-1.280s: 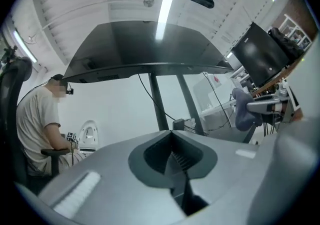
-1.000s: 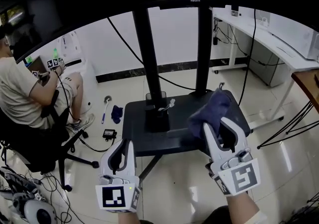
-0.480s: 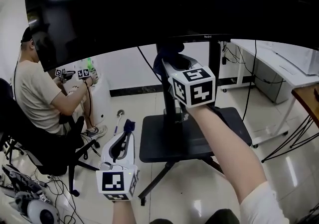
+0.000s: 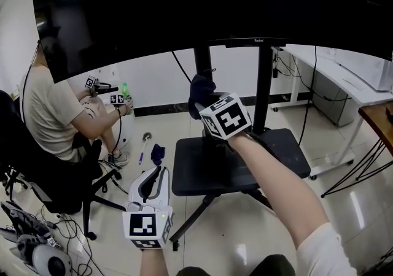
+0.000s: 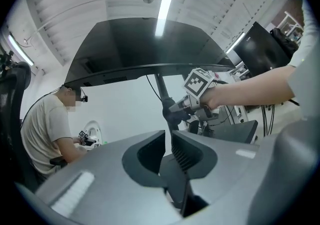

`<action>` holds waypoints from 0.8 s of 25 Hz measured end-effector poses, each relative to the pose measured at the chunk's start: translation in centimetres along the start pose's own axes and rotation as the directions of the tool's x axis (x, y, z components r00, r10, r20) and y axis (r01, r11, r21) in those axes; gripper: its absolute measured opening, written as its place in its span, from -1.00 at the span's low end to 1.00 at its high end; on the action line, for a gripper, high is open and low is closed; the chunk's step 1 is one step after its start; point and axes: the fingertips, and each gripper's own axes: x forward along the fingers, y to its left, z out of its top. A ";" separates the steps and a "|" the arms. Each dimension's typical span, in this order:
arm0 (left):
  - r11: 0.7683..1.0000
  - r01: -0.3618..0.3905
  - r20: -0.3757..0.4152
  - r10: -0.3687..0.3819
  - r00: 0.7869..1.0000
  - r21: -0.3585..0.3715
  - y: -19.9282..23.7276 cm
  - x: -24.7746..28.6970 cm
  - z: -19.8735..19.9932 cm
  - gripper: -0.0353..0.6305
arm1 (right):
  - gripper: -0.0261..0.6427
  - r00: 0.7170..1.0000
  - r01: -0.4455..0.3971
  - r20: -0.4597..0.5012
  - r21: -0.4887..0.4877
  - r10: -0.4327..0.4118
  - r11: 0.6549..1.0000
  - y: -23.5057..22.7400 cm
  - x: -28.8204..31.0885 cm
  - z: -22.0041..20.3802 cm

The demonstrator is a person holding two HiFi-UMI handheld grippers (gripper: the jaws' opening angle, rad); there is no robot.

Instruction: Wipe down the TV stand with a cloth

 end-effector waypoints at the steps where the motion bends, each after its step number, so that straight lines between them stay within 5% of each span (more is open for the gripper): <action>1: 1.000 0.003 -0.004 -0.003 1.000 0.005 -0.2 0.0 0.0 -0.54 | -0.63 0.999 -0.018 -0.041 0.003 0.018 1.000 0.2 0.4 -1.0; 4: 1.000 0.006 -0.012 -0.006 1.000 0.011 -0.3 -0.3 -0.2 -0.54 | -0.63 0.998 -0.006 -0.061 -0.030 0.004 1.000 0.3 0.3 -1.5; 7: 1.000 0.001 0.005 -0.001 1.000 -0.004 0.0 -0.7 0.4 -0.54 | -0.63 0.991 0.081 0.114 -0.037 -0.077 0.996 -0.1 -3.6 2.4; 11: 1.000 0.027 0.051 -0.026 0.998 -0.013 -1.6 0.3 2.5 -0.54 | -0.63 0.907 0.231 0.360 0.009 -0.219 0.973 -2.4 -13.9 5.9; 15: 0.998 0.033 0.112 -0.027 0.993 -0.048 -4.1 1.3 4.4 -0.54 | -0.63 0.836 0.322 0.452 0.055 -0.311 0.945 -4.0 -22.1 3.2; 20: 0.993 0.089 0.011 -0.089 0.996 -0.073 -7.6 2.5 2.8 -0.54 | -0.63 0.819 0.372 0.438 0.088 -0.371 0.924 -7.4 -24.0 0.3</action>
